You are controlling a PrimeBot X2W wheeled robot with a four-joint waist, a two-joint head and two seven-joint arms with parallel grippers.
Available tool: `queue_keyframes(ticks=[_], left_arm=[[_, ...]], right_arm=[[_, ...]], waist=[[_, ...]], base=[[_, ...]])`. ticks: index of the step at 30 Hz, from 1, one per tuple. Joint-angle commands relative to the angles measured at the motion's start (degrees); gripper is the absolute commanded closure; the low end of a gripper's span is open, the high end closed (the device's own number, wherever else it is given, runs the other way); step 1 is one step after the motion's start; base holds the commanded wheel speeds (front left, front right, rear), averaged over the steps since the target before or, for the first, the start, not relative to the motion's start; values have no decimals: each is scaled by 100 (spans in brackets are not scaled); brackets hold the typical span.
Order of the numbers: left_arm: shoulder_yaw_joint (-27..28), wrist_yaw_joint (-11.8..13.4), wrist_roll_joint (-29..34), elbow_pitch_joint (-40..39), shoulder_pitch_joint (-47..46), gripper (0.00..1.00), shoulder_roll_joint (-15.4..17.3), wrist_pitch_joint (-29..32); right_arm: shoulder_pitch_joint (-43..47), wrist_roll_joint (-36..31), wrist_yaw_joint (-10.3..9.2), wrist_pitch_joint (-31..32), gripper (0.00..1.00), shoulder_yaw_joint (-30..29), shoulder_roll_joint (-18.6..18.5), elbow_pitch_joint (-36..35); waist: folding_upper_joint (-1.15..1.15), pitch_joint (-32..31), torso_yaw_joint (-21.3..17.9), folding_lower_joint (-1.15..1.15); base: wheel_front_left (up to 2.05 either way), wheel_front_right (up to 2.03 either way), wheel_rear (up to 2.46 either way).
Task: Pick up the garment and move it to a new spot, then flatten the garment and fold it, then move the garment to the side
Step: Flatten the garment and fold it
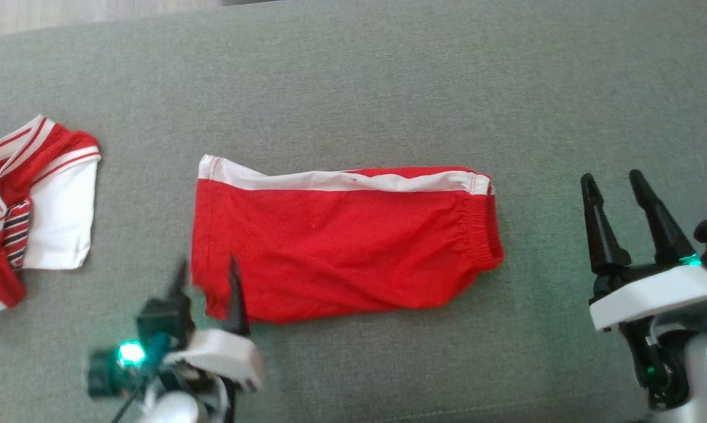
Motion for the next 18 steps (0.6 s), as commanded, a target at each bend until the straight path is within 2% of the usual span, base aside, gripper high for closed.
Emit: queue_keyframes(ticks=[1,8,14,18], left_arm=[[311,63,186,-273,-384,0,187,-234],[650,28,744,-491,-868,0,677,-982],[800,76,796,-725,-828,0,988,-952],[784,47,718,-770,-812,0,996,-858]], right_arm=[[-83,-60,-4,17,0,71,-63,-254],[-44,-250,-4,208,0,35,-62,-556],[20,-334,-4,360,0,39,-54,-758],[50,-355,-4,430,0,18,-40,-845]], waist=[[0,3,40,0],[0,-51,153,0],[0,-73,170,0],[0,-79,178,0]], base=[[0,0,0],[0,0,0],[0,0,0],[0,0,0]])
